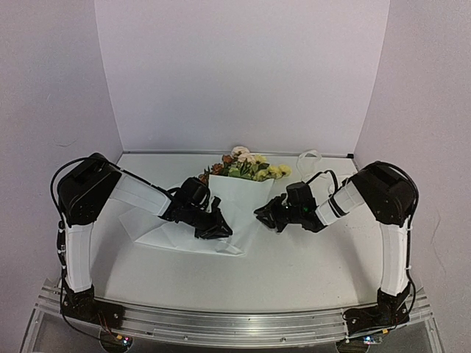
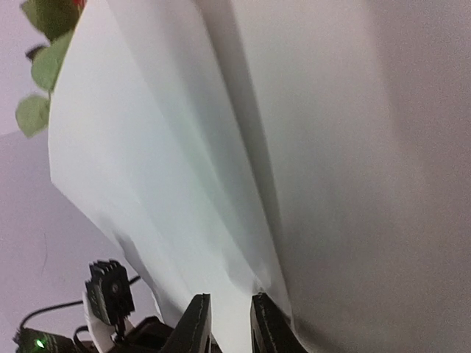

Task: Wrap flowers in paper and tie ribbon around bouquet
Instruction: Press the fold line of the 2/3-folded wrapping paper.

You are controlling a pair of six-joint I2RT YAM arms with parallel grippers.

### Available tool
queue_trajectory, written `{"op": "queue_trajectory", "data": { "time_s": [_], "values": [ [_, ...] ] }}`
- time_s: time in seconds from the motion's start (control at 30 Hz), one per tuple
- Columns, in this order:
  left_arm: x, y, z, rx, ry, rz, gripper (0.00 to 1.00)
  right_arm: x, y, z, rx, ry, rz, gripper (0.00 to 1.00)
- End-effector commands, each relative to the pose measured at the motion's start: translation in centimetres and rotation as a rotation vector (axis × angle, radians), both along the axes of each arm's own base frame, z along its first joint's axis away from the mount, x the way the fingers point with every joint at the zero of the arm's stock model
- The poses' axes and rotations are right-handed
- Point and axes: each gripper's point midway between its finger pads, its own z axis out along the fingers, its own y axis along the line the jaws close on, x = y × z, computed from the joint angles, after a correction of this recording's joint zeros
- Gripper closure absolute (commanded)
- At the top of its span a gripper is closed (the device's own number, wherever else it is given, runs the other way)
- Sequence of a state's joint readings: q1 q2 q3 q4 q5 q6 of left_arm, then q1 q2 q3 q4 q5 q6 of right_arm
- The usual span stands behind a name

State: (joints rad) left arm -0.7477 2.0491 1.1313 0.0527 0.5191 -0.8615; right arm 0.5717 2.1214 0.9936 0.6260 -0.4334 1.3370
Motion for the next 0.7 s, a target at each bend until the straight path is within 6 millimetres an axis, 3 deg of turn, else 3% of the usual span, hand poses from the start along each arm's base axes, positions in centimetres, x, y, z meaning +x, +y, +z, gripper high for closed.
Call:
{"op": "queue_trajectory", "data": {
  "time_s": [0.0,0.17,0.47,0.53,0.67],
  "values": [
    [-1.8,2.9,-4.1,0.156,0.109,0.013,0.83,4.0,-1.5,-0.5,-0.001,0.034,-0.054,0.78],
    [-1.8,2.8,-4.0,0.153,0.11,0.01,0.83,8.1,-2.4,0.3,0.01,0.043,-0.093,0.79],
    [-1.6,2.7,-3.7,0.15,0.106,0.013,0.84,13.9,-6.7,1.3,-0.027,0.04,-0.161,0.78],
    [-1.5,2.6,-3.4,0.145,0.1,0.013,0.83,14.7,-6.8,2.4,-0.026,0.025,-0.147,0.78],
    [-0.5,1.7,-1.3,0.112,0.053,0.008,0.79,14.6,-6.2,7.0,-0.064,-0.046,-0.079,0.76]
  ]
}}
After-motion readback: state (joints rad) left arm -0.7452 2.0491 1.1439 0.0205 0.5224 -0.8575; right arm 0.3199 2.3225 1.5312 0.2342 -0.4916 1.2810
